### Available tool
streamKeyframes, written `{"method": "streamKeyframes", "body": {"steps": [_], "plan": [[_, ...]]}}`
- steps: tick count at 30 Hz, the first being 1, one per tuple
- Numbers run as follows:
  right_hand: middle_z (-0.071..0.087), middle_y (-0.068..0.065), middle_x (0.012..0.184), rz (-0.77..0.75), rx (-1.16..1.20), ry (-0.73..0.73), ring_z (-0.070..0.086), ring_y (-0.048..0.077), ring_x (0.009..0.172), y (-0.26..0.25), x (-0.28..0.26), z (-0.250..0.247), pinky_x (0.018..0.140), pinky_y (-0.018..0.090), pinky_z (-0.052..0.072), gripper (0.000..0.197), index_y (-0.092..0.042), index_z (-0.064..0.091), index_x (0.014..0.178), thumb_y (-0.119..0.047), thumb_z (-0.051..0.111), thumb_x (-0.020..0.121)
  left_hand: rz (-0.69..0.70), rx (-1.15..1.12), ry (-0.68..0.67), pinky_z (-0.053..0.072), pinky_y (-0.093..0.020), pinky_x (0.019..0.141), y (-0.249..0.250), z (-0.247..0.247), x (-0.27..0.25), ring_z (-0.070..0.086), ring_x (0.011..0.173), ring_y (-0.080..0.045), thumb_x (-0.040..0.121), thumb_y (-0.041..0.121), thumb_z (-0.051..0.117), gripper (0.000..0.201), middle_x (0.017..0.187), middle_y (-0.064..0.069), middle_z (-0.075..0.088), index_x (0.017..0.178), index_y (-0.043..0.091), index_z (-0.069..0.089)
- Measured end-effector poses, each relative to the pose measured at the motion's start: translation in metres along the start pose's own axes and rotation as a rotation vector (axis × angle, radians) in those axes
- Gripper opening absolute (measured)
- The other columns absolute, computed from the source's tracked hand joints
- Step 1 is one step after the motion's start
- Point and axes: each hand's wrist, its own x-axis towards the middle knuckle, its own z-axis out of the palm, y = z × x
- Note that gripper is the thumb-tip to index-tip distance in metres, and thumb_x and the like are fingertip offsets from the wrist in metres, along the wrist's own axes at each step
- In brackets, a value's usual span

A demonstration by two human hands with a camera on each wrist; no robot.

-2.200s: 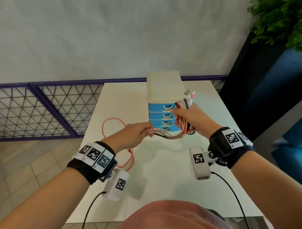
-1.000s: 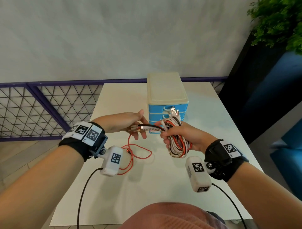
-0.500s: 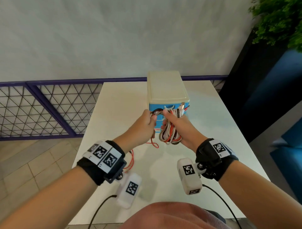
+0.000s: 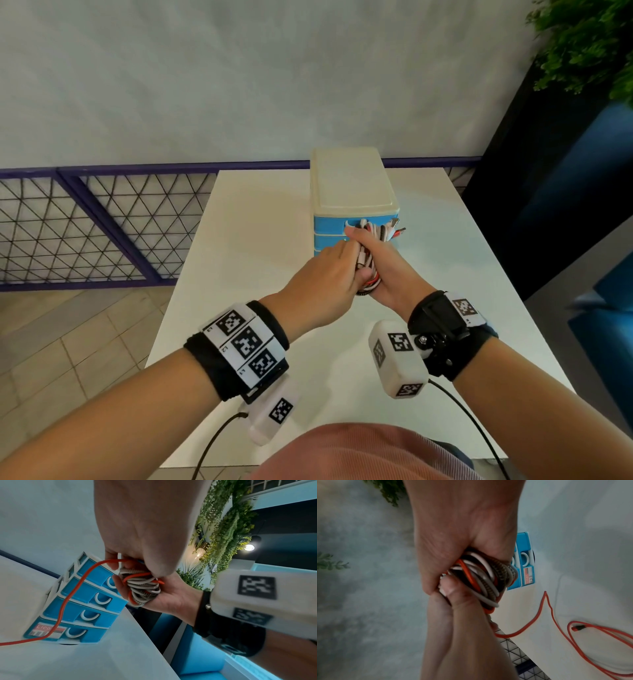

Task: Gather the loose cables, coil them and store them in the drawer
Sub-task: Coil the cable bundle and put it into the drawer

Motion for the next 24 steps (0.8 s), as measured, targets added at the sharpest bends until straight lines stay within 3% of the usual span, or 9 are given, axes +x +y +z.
{"method": "streamKeyframes", "body": {"steps": [2, 4, 8, 10, 13, 15, 17, 21, 24], "plan": [[0.063, 0.007, 0.073, -0.062, -0.079, 0.056, 0.064, 0.018, 0.064, -0.003, 0.001, 0.001, 0.051, 0.027, 0.049, 0.003, -0.011, 0.062, 0.086, -0.011, 0.065, 0.084, 0.001, 0.005, -0.039, 0.043, -0.030, 0.080, 0.002, -0.001, -0.003, 0.044, 0.091, -0.015, 0.098, 0.034, 0.043, 0.027, 0.102, 0.004, 0.040, 0.113, 0.011, 0.043], [0.052, 0.001, 0.056, -0.144, -0.163, 0.124, 0.054, 0.014, 0.049, -0.002, 0.003, 0.000, 0.043, 0.024, 0.042, 0.022, -0.016, 0.054, 0.066, -0.001, 0.059, 0.082, 0.003, -0.014, -0.016, 0.043, -0.030, 0.076, 0.003, -0.005, -0.004, 0.043, 0.084, -0.013, 0.097, 0.033, 0.045, 0.020, 0.097, 0.004, 0.039, 0.102, 0.014, 0.048], [0.059, 0.007, 0.059, -0.227, -0.166, 0.268, 0.059, 0.019, 0.051, -0.010, 0.008, -0.011, 0.048, 0.028, 0.049, 0.012, -0.008, 0.056, 0.073, 0.003, 0.057, 0.078, -0.142, -0.179, 0.119, 0.039, -0.029, 0.060, -0.003, -0.015, -0.006, 0.050, 0.066, -0.015, 0.099, 0.029, 0.043, 0.027, 0.075, -0.001, 0.057, 0.089, 0.010, 0.060], [0.061, 0.011, 0.062, -0.250, -0.096, 0.337, 0.061, 0.025, 0.053, -0.020, 0.011, -0.020, 0.050, 0.032, 0.052, 0.011, -0.007, 0.055, 0.073, 0.002, 0.056, 0.080, -0.277, -0.486, -0.028, 0.032, -0.025, 0.051, -0.010, -0.017, -0.012, 0.044, 0.053, -0.011, 0.100, 0.029, 0.040, 0.032, 0.060, 0.005, 0.051, 0.084, 0.013, 0.062], [0.062, 0.008, 0.063, -0.297, -0.007, 0.342, 0.062, 0.027, 0.059, -0.036, 0.016, -0.034, 0.059, 0.039, 0.053, 0.008, -0.008, 0.055, 0.073, -0.004, 0.058, 0.079, -0.376, -0.938, -0.439, 0.025, -0.020, 0.047, -0.023, -0.004, -0.029, 0.033, 0.049, -0.010, 0.102, 0.032, 0.037, 0.032, 0.055, 0.012, 0.042, 0.085, 0.020, 0.061], [0.062, 0.008, 0.068, -0.293, 0.084, 0.294, 0.064, 0.021, 0.062, -0.045, 0.017, -0.037, 0.061, 0.035, 0.056, 0.006, -0.008, 0.054, 0.078, -0.007, 0.059, 0.081, -0.396, -1.016, -0.692, 0.026, -0.018, 0.050, -0.030, 0.010, -0.043, 0.033, 0.051, -0.008, 0.102, 0.030, 0.037, 0.030, 0.060, 0.010, 0.042, 0.090, 0.021, 0.062], [0.061, 0.009, 0.072, -0.253, 0.148, 0.199, 0.066, 0.017, 0.066, -0.052, 0.012, -0.036, 0.062, 0.034, 0.057, 0.006, -0.008, 0.054, 0.082, -0.008, 0.059, 0.086, -0.409, -0.879, -0.793, 0.024, -0.020, 0.050, -0.034, 0.017, -0.050, 0.035, 0.052, -0.006, 0.101, 0.032, 0.040, 0.028, 0.064, 0.009, 0.043, 0.092, 0.022, 0.065], [0.067, 0.011, 0.073, -0.116, -0.158, 0.004, 0.068, 0.022, 0.069, -0.053, -0.005, -0.029, 0.071, 0.039, 0.059, 0.017, -0.006, 0.063, 0.076, -0.009, 0.057, 0.091, -0.363, -0.309, -0.441, 0.033, -0.014, 0.051, -0.037, 0.011, -0.030, 0.047, 0.054, 0.000, 0.090, 0.027, 0.059, 0.016, 0.066, 0.010, 0.058, 0.087, 0.023, 0.074], [0.073, 0.015, 0.078, -0.112, -0.481, -0.052, 0.071, 0.032, 0.080, -0.047, -0.011, -0.023, 0.085, 0.047, 0.057, 0.011, -0.007, 0.070, 0.076, -0.003, 0.063, 0.084, -0.312, -0.198, -0.103, 0.036, -0.017, 0.063, -0.032, -0.004, -0.010, 0.054, 0.072, -0.005, 0.085, 0.023, 0.066, 0.009, 0.077, 0.010, 0.065, 0.084, 0.022, 0.075]]}}
